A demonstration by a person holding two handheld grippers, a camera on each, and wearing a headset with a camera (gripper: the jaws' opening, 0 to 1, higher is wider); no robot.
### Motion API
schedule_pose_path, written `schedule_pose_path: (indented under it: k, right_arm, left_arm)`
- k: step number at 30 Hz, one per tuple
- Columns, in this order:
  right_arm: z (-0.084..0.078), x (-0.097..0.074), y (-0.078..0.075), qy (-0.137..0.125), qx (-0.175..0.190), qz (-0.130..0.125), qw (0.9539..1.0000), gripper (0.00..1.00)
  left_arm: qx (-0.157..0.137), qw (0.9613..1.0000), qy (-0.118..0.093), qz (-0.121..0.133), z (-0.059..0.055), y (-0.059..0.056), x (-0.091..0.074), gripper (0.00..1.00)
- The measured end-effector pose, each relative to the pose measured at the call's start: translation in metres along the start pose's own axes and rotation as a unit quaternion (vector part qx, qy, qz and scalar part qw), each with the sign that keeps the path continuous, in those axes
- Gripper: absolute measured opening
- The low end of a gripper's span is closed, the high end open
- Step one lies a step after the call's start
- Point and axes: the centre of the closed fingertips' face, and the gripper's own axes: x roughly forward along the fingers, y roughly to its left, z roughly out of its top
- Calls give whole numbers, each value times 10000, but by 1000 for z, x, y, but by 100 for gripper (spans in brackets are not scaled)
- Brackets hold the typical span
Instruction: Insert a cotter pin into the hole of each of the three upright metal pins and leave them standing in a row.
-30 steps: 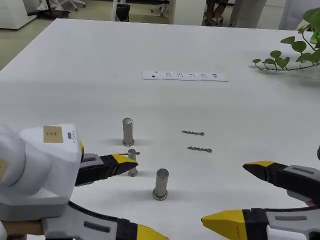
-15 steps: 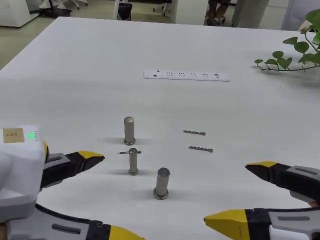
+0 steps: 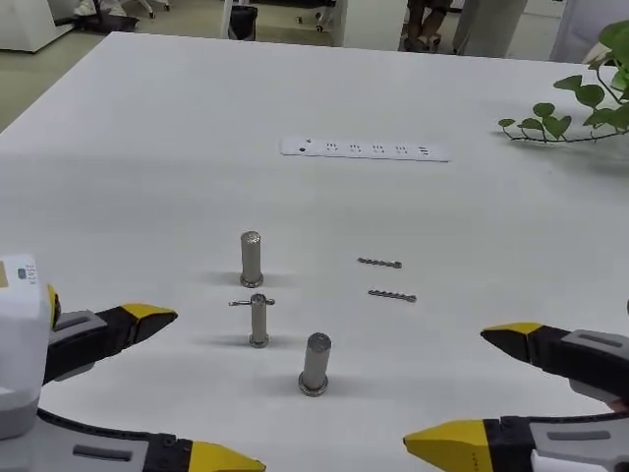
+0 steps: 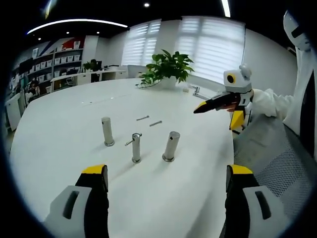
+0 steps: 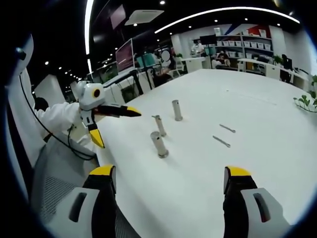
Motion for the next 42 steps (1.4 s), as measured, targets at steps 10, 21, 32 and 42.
schedule_pose_path:
  k: [10,21,32,42]
  right_arm:
    - [12,-4,-16,229,-449,113,9987,77]
    - [33,2,-37,498,-1153,187,9919,63]
    - [43,23,-60,920,-1832,231,9785,49]
    - [40,45,-74,1299,-2155,378,9671,36]
  left_arm:
    - [-85,9999,67,45,-4,1,1,99]
    - [-95,9999,53,45,-7,2,-1,99]
    - [-116,9999,-1,-1,-6,-1,-3,99]
    - [-155,9998,-86,-32,-5,-4,-3,99]
